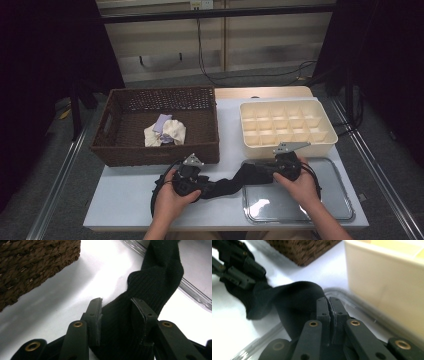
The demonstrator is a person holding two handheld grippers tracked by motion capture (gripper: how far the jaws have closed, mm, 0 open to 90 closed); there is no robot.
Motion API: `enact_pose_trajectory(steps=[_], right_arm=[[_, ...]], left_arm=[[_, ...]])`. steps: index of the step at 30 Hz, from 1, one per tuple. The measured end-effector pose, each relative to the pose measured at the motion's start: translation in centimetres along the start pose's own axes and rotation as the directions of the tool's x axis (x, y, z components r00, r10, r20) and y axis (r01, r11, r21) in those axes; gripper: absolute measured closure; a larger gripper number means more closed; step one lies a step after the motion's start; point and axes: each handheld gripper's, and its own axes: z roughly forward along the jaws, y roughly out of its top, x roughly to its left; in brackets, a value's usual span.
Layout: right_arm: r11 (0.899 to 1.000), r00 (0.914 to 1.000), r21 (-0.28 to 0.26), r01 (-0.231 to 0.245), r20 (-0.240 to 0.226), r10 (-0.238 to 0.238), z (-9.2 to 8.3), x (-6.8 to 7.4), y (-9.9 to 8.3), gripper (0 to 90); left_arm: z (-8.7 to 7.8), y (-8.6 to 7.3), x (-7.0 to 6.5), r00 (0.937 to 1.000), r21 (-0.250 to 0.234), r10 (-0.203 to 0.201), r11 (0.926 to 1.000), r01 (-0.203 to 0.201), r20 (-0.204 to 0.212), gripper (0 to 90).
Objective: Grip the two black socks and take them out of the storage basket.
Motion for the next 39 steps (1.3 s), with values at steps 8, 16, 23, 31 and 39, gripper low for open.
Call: enact_pose_trajectory(steps=[8,16,23,31,39], right_arm=[[0.996,0.9969,-0.049,0.078,0.019,-0.077,-0.3,0.0,1.4,85.5],[0.997,0.9971,-0.012,0.076,-0.002,-0.076,-1.3,0.6,-1.6,83.1],[0.996,0.9952,-0.013,0.092,-0.032,-0.092,-1.9,1.6,-2.4,82.8],[0.994,0.9935,-0.013,0.105,-0.044,-0.105,-1.5,2.0,-1.9,83.3],[0.993,0.9912,-0.021,0.118,-0.057,-0.119,-1.0,2.5,-1.3,83.5]], left_arm=[[0.0,0.0,0.0,1.0,-0.007,-0.001,1.0,0.001,0.0,60.9],[0.1,0.0,-0.2,0.9999,-0.006,0.009,0.9999,-0.009,-0.012,60.4],[0.2,0.0,-0.4,0.9998,-0.002,0.011,0.9999,-0.011,-0.019,59.3],[-0.3,1.0,-0.8,1.0,-0.033,-0.001,0.9995,0.002,0.009,54.2],[1.7,2.9,-3.1,0.9945,-0.056,0.071,0.9962,-0.066,0.078,50.9]])
